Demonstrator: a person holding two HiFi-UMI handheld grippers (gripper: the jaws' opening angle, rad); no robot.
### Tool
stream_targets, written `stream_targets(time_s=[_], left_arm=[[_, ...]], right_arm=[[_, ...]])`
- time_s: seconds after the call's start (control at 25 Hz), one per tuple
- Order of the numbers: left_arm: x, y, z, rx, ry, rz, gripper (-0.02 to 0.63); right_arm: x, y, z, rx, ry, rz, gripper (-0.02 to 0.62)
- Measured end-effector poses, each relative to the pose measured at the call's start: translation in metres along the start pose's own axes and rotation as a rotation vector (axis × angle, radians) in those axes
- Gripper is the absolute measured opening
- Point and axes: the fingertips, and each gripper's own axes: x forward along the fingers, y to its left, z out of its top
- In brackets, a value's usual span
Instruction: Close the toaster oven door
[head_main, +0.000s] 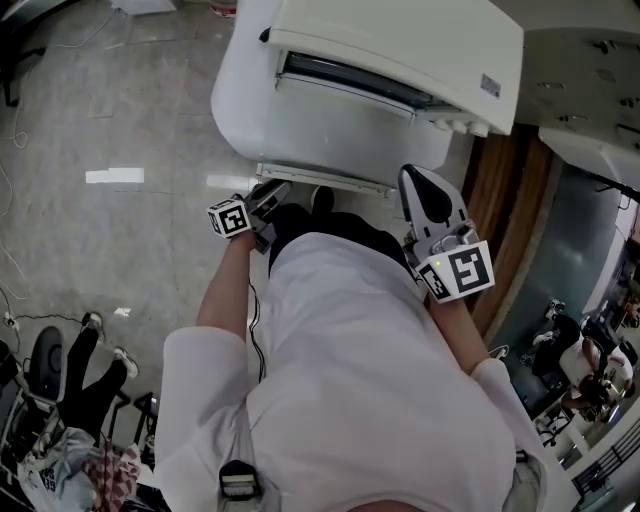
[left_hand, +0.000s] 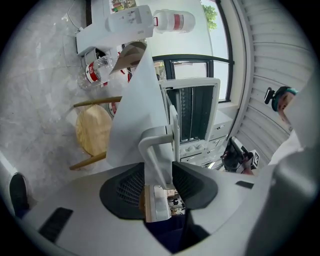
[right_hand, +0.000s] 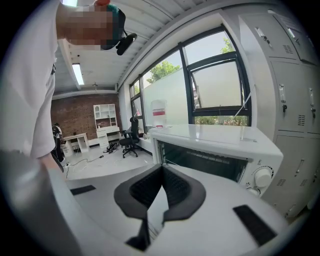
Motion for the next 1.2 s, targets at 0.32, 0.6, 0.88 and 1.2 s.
stream_targets(time_s=[0.32, 0.6, 0.88, 1.2], left_arm=[[0.012, 0.005, -0.003, -0.004, 0.007, -0.029, 0.164], [0.016, 0.015, 0.005, -0.024, -0.054, -0.028, 0.164], [0.027, 0.005, 0.012, -0.027, -0.062, -0.044, 0.164], [0.030, -0.012, 0.018, -0.012, -0.067, -0.047, 0.161]], right_arm=[[0.000, -0.005, -0.008, 0.017, -0.003, -0.011, 0.008], [0.000, -0.010, -0.014, 0.026, 0.002, -0.018, 0.008], [-0.002, -0.015, -0.013, 0.044, -0.006, -0.032, 0.008], [-0.008, -0.017, -0.006, 0.069, -0.024, -0.037, 0.008]])
